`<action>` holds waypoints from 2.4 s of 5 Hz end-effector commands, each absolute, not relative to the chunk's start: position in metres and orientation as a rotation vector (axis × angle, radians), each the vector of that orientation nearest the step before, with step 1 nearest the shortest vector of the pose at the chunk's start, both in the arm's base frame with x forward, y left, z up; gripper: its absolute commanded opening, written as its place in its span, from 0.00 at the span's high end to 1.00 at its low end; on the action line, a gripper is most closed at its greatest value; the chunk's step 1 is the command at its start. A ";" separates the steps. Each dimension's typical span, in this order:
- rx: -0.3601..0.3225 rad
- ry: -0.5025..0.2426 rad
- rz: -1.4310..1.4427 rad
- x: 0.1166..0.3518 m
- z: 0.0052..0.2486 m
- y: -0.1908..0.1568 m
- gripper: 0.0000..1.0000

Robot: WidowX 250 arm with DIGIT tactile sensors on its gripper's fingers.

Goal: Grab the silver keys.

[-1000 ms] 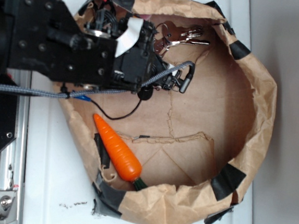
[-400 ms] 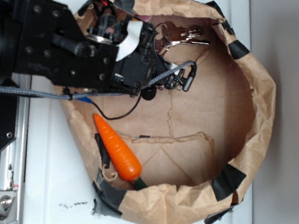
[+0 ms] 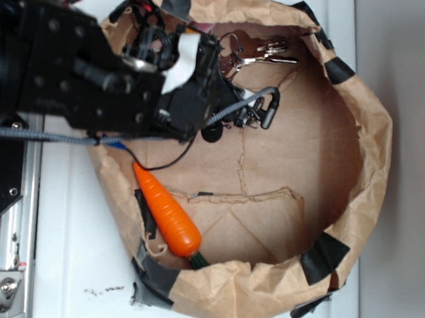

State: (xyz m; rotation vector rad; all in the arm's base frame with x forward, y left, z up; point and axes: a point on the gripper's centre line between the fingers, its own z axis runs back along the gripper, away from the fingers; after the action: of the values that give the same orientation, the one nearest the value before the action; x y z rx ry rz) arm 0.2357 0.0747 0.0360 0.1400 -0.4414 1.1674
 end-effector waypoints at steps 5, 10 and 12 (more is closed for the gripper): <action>0.209 -0.445 1.336 0.207 0.033 0.082 0.00; 0.147 -0.223 1.299 0.356 0.099 0.050 0.00; 0.073 -0.215 1.156 0.336 0.108 0.061 0.00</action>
State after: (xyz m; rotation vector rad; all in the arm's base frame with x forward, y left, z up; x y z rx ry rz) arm 0.3279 0.0516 0.0774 0.1237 -0.1061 1.1474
